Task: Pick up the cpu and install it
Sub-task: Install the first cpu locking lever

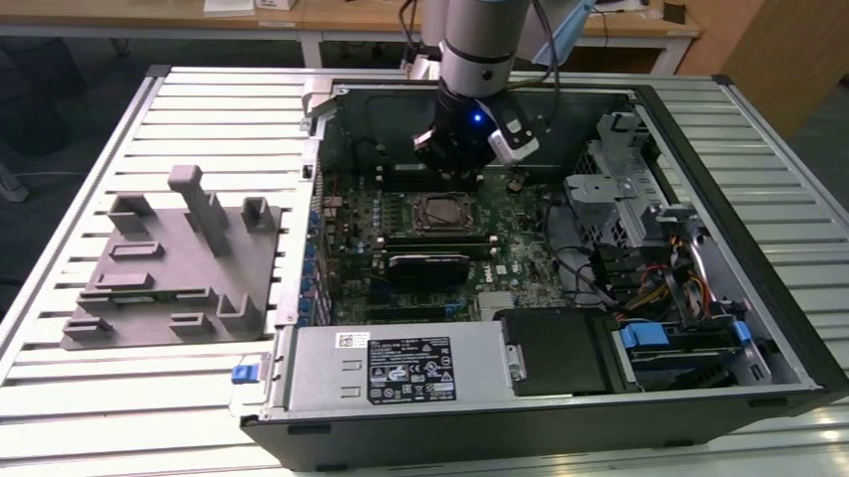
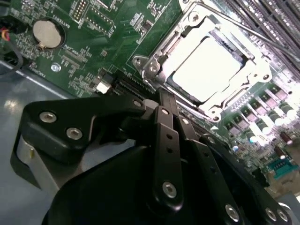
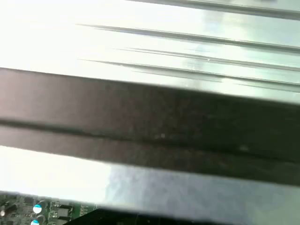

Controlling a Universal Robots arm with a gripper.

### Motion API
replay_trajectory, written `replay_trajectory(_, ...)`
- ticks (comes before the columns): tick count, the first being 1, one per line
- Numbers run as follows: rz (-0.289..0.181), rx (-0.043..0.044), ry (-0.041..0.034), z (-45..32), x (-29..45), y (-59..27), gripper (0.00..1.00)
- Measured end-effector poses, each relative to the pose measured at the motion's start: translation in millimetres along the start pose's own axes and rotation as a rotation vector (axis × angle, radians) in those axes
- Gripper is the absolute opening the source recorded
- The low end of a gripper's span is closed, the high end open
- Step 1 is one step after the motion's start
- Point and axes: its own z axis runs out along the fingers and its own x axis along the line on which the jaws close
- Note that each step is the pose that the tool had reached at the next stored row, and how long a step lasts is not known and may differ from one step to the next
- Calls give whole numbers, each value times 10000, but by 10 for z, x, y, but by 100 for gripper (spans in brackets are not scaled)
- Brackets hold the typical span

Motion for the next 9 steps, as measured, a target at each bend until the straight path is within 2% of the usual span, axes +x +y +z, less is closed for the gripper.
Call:
replay_trajectory(3, -1, 1, 2, -48, 1, 3, 11)
replay_trajectory(9, 0, 2, 2, -52, 2, -11, 11)
